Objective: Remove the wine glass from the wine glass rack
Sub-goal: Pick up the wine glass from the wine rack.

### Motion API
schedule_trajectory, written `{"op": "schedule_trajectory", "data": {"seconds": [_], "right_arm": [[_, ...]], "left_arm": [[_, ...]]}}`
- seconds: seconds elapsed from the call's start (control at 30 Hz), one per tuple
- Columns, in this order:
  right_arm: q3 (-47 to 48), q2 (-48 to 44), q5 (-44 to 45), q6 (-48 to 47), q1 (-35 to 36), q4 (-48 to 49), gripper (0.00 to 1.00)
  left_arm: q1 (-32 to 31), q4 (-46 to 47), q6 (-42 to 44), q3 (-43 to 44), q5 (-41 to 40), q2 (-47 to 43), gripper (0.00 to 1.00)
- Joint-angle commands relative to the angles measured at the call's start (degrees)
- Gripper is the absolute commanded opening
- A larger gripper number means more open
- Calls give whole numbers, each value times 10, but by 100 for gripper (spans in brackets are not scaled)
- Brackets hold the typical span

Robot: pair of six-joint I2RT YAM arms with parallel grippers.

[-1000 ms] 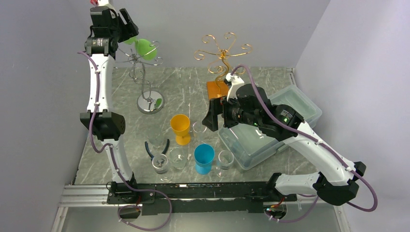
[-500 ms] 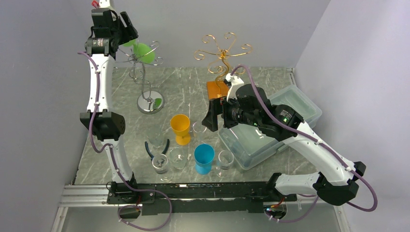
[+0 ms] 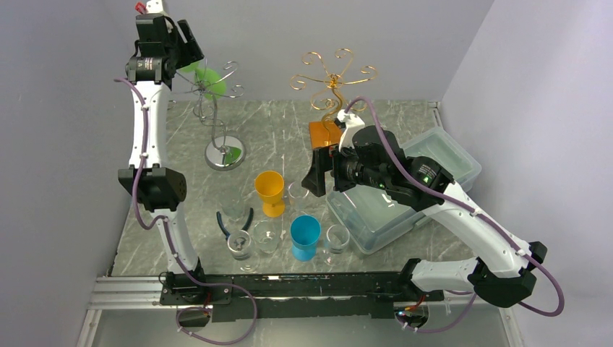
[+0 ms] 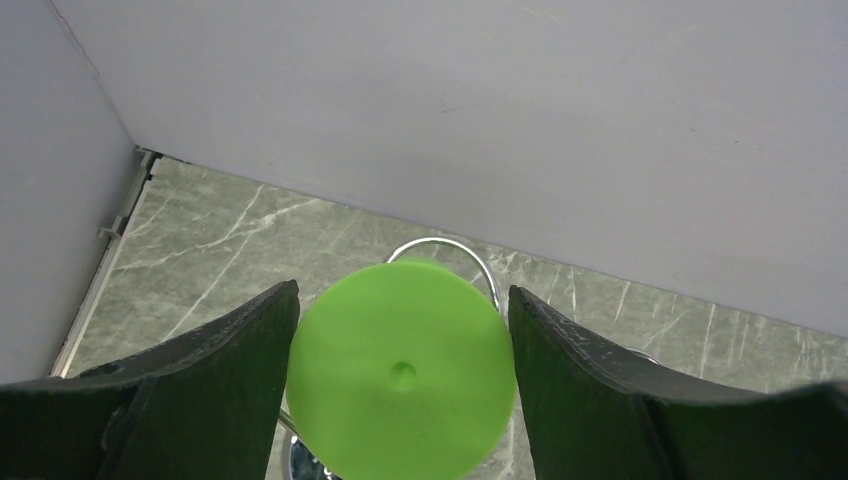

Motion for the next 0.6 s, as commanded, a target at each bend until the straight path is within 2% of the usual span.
{"op": "schedule_trajectory", "data": {"seconds": [0.0, 0.57], "right_arm": [[-4, -10, -6, 2, -2, 30, 100], [-5, -12, -6, 3, -2, 30, 100]], "left_arm": [[9, 14, 7, 1, -12, -42, 46], [51, 15, 14, 17, -10, -41, 46]]}}
